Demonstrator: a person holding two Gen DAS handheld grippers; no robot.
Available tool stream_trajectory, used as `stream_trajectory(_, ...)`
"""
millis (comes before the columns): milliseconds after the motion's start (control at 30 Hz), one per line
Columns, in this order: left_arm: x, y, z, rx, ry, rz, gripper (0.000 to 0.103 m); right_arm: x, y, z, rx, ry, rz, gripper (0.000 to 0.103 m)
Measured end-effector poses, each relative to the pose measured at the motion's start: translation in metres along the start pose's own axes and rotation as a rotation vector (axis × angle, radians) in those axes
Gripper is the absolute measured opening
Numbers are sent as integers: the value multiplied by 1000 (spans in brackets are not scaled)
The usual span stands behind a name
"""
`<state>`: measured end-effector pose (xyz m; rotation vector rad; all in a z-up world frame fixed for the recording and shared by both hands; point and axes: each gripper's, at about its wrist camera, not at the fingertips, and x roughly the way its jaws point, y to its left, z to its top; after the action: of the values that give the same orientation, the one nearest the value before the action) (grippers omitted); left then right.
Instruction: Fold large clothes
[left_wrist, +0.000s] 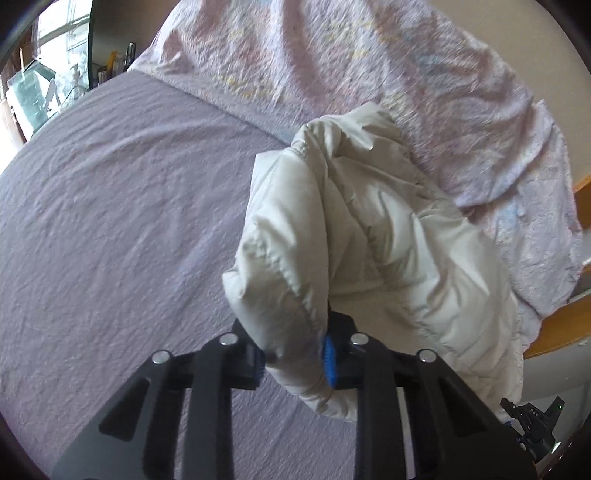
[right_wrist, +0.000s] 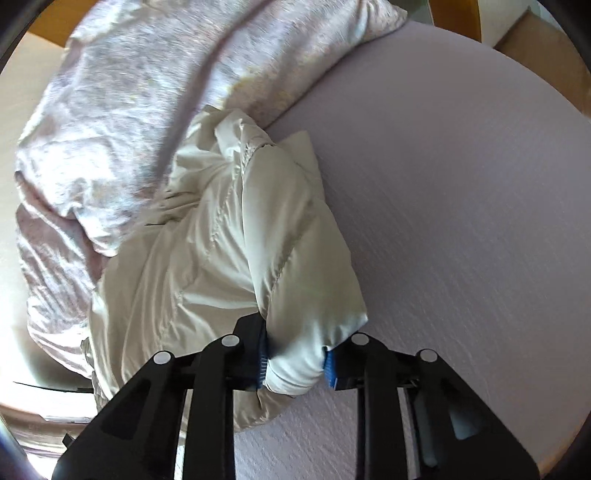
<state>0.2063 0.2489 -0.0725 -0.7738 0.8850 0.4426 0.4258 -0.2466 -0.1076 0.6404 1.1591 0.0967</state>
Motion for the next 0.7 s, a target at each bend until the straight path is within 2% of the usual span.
stream_trajectory(133, -27, 16, -6, 42, -29, 4, 23, -8, 11, -20, -55, 29, 33, 23)
stream_trajectory(267, -49, 45, -18, 39, -24, 17, 23, -14, 6, -48, -101, 61, 65, 23)
stream_trajectory(467, -79, 72, -42, 45, -13, 44, 23, -33, -9, -82, -58, 90, 113, 22)
stream_trajectory(700, -90, 82, -63, 46, -8, 70, 25, -57, -30, -102, -67, 93, 101, 25)
